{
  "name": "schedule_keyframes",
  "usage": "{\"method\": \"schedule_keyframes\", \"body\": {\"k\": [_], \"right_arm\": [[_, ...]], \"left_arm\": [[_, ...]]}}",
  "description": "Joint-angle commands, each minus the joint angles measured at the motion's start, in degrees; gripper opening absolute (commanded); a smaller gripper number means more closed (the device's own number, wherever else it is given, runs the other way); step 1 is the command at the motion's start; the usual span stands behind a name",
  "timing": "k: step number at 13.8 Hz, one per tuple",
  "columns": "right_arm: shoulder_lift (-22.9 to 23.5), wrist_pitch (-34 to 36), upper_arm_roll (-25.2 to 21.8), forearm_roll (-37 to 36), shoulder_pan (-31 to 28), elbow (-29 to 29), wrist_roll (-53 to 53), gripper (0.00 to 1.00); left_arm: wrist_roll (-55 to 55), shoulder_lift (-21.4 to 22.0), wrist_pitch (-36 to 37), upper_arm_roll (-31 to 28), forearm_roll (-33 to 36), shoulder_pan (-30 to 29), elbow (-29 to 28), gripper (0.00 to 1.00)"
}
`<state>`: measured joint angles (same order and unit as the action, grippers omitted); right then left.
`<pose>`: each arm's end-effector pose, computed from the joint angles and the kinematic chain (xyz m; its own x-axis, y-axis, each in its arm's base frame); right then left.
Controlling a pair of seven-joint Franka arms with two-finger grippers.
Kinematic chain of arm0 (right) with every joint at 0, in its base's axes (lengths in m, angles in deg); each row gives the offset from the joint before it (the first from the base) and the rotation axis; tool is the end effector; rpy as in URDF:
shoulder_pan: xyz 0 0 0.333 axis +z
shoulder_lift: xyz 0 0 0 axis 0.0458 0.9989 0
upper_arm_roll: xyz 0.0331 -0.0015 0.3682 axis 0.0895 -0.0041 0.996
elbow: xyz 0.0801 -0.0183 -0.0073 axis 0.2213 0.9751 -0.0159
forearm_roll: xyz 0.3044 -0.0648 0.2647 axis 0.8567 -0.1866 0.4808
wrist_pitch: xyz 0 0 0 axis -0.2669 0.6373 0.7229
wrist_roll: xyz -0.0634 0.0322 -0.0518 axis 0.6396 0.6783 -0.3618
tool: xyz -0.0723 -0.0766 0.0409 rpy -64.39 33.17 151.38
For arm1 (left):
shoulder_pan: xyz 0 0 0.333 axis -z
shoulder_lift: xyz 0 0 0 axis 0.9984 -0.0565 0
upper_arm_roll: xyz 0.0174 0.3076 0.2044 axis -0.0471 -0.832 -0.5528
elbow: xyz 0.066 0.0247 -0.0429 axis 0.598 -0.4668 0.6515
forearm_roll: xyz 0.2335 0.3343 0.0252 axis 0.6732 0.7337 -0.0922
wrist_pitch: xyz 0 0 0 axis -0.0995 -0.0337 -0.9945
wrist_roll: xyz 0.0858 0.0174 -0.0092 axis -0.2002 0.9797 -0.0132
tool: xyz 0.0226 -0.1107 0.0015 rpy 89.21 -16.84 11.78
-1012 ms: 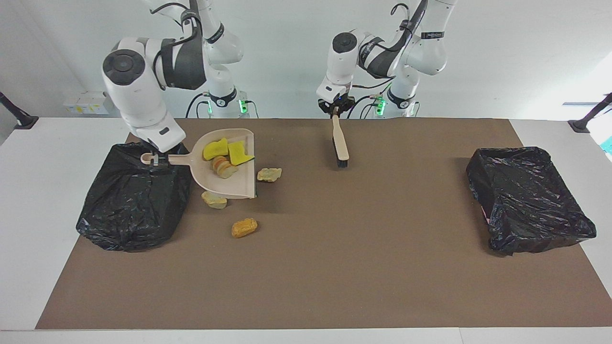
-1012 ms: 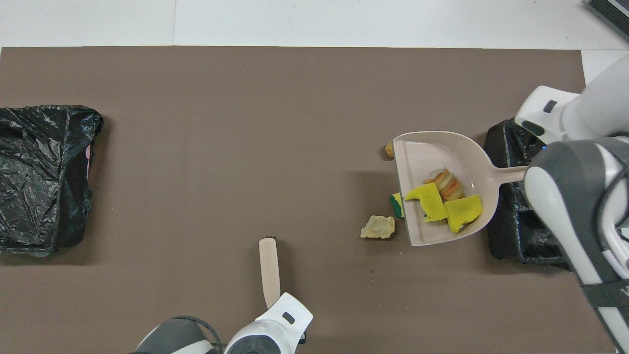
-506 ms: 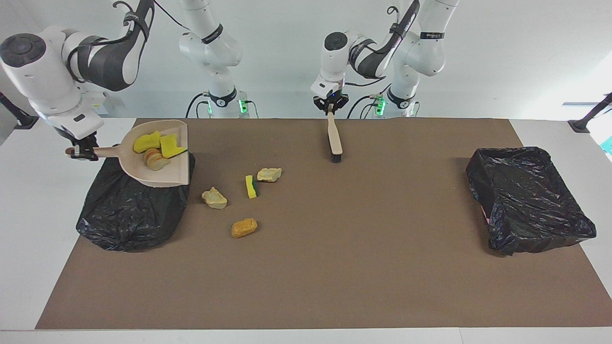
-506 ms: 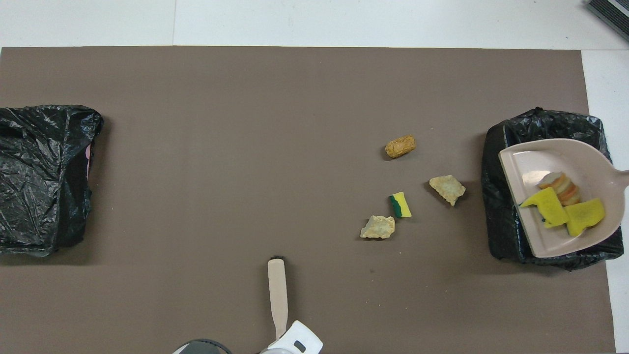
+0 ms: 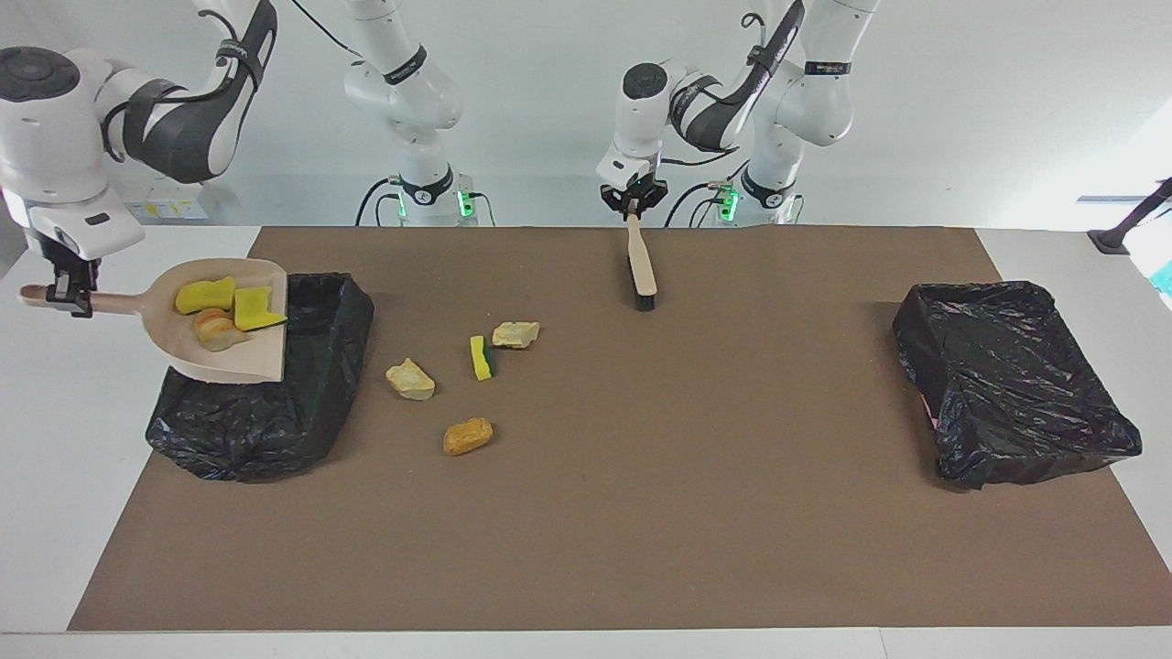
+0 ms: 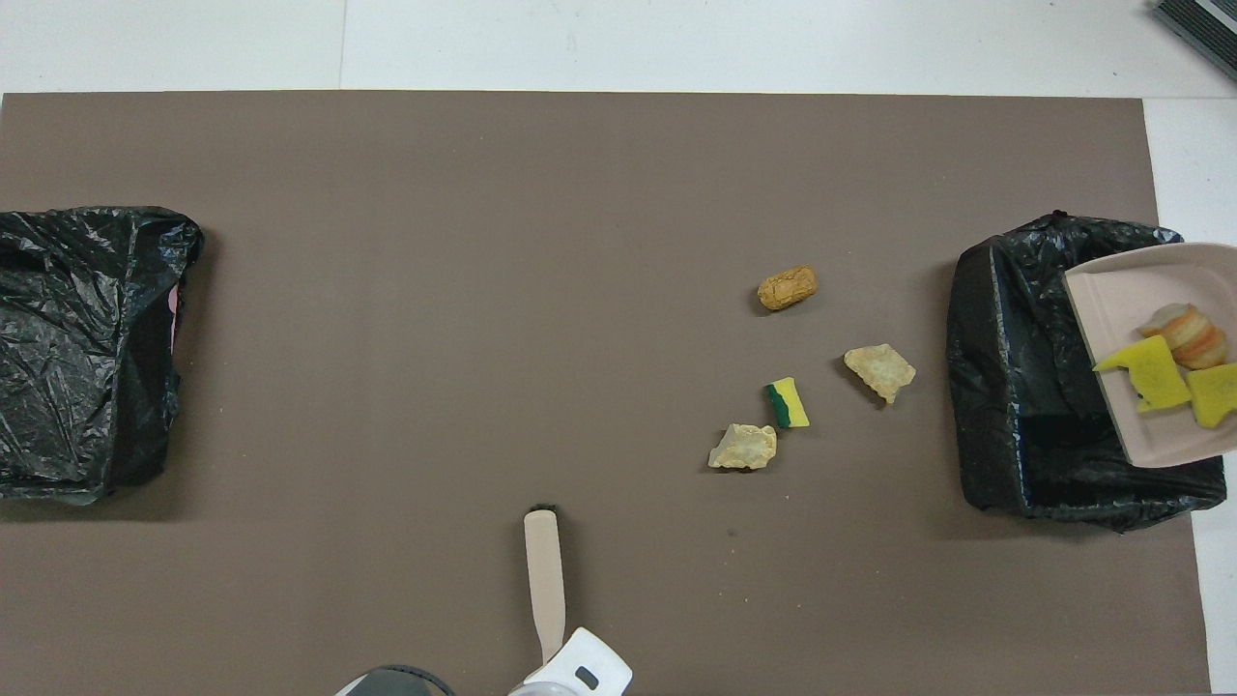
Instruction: Sweep and dump trash in bin
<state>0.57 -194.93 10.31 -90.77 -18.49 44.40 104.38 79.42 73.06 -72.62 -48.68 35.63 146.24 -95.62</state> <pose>0.5860 -0.2586 0.5782 -0.1559 0.8155 -0.5574 0.9851 0.1700 -0.0267 0.1801 -0.3565 0.3784 0.9865 0.0249 -0.1621 0.0211 -0.9995 -0.0250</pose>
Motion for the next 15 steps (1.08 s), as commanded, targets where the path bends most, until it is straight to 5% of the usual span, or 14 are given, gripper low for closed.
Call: {"method": "schedule_keyframes", "body": {"k": [1, 3, 5, 9, 15], "right_arm": [[-3.9, -1.7, 0.3, -8.1, -0.2, 6.4, -12.5, 0.0], [-5.3, 0.5, 0.4, -13.0, 0.8, 8.0, -21.7, 0.0], [-5.6, 5.9, 0.4, -15.9, 3.3, 8.0, -28.5, 0.0], [-5.7, 14.8, 0.4, -22.4, 9.1, 7.0, -33.4, 0.0], [-6.8, 14.8, 0.6, -27.3, 11.4, 6.7, -32.6, 0.0]], "left_arm": [[-1.5, 0.3, 0.0, -0.6, -1.0, -1.3, -1.0, 0.49], [-3.0, -0.1, 0.1, -0.9, -1.0, -1.8, -0.4, 0.84], [-4.7, -3.2, 2.1, -1.1, -1.0, -5.1, 3.4, 1.0], [-11.8, -10.5, 5.0, -1.1, 0.1, -11.9, 12.8, 1.0], [-19.0, -20.0, 10.7, -1.1, 8.9, -24.0, 29.6, 1.0]]}}
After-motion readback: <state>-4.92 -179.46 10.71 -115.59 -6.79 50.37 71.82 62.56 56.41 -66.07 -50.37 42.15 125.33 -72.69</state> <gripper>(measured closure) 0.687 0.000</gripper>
